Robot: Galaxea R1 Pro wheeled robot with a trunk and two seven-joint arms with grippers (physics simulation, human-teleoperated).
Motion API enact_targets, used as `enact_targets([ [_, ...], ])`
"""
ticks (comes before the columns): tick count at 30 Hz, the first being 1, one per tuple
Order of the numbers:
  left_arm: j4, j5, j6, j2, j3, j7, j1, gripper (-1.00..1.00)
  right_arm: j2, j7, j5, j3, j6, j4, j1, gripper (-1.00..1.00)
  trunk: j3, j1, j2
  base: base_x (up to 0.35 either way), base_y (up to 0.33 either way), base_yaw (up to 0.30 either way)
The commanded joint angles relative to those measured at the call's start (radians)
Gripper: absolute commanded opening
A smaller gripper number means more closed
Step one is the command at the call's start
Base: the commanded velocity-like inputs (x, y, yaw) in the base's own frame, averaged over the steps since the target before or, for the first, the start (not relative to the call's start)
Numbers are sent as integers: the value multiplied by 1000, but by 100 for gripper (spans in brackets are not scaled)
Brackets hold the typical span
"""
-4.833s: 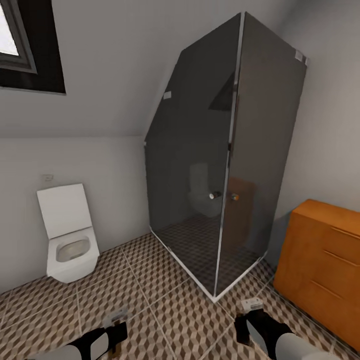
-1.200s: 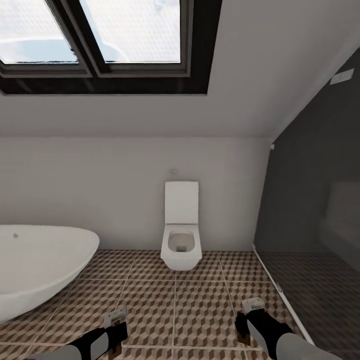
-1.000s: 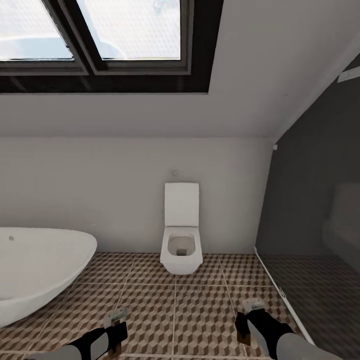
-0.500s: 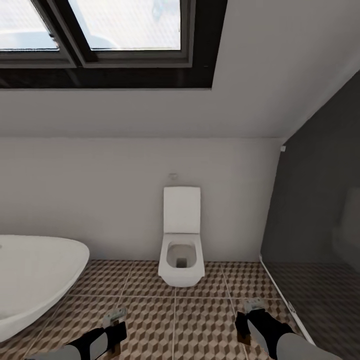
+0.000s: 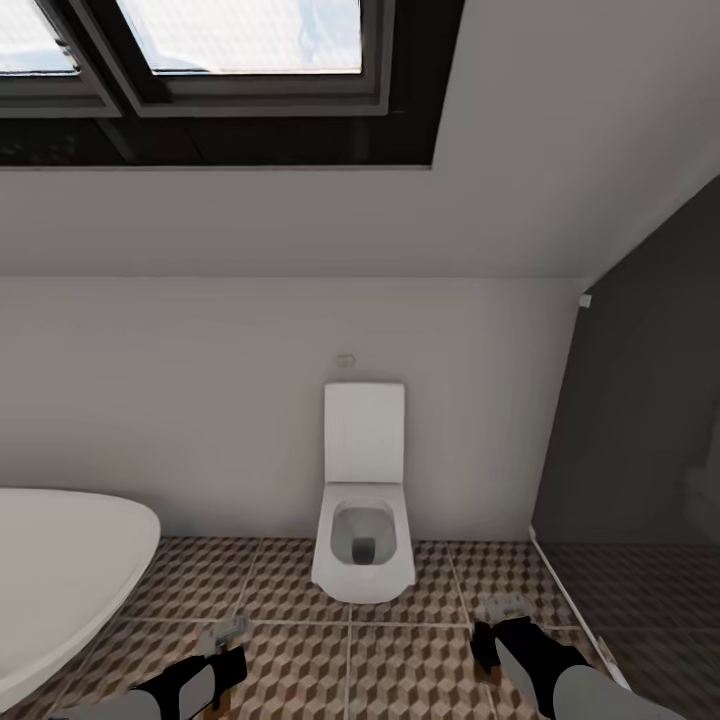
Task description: Take the four mousetraps from the cabinet in the bathroom and place them on the bathroom floor. Make sure all four end up on the same floor surface, and ensure that at least two of them are either under or directly next to the same bathroom sink.
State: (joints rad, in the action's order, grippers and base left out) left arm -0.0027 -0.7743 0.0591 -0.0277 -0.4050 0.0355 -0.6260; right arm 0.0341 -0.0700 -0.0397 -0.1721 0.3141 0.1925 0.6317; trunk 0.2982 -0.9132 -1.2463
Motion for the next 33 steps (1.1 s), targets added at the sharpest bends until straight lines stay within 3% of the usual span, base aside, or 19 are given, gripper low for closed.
enact_targets([
  [1, -1, -3, 5, -4, -9, 2, -1, -100, 1, -4, -4, -7, 7, 2, 0, -100, 1, -1, -1, 324, 0, 0],
  [8, -9, 15, 15, -20, -18, -4, -1, -100, 6, -3, -7, -7, -12, 2, 0, -100, 1, -1, -1, 327, 0, 0],
  [12, -23, 51, 17, -84, -21, -17, -1, -100, 7, -2, -9, -7, -36, 2, 0, -100, 1, -1, -1, 330, 0, 0],
  [14, -51, 96, 18, -101, -24, -45, -1, -100, 8, -2, -9, -7, -43, 2, 0, -100, 1, -1, -1, 331, 0, 0],
  [18, -83, 163, 19, -106, -24, -72, -1, -100, 9, -3, -9, -7, -62, 2, 0, -100, 1, -1, -1, 332, 0, 0],
  [20, -97, 177, 21, -108, -23, -74, -1, -100, 11, -3, -9, -7, -70, 2, 0, -100, 1, -1, -1, 332, 0, 0],
  [26, -111, 184, 16, -111, -19, -71, -1, -100, 18, 0, -8, -7, -62, 7, 0, -100, 1, -1, -1, 299, 0, -5],
  [33, -112, 184, 8, -109, -19, -71, -1, -100, 25, -2, -10, -6, -61, 10, 0, -100, 1, -1, -1, 60, 0, -201],
])
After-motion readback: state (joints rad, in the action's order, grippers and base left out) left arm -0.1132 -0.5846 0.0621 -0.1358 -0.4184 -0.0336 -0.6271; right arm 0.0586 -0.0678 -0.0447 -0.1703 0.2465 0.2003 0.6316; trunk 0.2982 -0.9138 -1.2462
